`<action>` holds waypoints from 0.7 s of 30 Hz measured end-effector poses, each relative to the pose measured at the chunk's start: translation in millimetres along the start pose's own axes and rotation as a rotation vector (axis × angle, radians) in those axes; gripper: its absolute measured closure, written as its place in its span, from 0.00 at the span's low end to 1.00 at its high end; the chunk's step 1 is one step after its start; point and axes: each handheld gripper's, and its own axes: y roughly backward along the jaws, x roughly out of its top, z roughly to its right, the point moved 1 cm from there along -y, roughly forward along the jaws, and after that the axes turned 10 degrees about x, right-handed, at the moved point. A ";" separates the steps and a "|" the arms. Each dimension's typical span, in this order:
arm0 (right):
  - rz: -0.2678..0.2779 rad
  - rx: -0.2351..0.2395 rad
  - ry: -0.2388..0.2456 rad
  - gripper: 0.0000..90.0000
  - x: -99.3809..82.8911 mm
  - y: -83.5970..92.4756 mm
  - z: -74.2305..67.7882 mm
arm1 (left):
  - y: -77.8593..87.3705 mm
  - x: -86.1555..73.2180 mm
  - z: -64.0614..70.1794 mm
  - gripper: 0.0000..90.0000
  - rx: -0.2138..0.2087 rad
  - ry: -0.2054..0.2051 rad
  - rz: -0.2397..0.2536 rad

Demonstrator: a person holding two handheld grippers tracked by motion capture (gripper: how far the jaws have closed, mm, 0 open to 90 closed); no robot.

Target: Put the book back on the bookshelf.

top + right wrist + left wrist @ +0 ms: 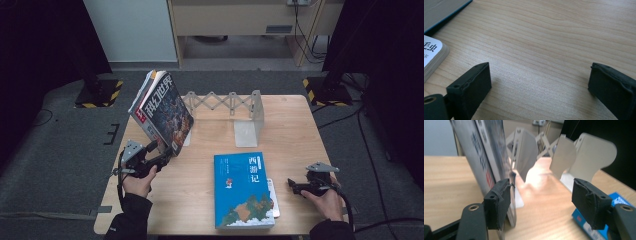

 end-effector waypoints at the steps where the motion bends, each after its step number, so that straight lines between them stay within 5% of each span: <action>1: 0.003 -0.001 -0.003 0.07 -0.2 0.3 -0.1 | -0.4 -2.7 0.2 0.34 -0.001 0.000 -0.008; 9: -0.014 0.008 -0.013 0.19 0.5 7.4 -3.2 | -5.8 -21.3 4.5 0.30 -0.016 -0.024 -0.068; 21: 0.107 0.090 -0.016 0.26 14.4 14.4 -21.8 | -18.6 -39.5 28.4 0.28 -0.110 -0.084 -0.169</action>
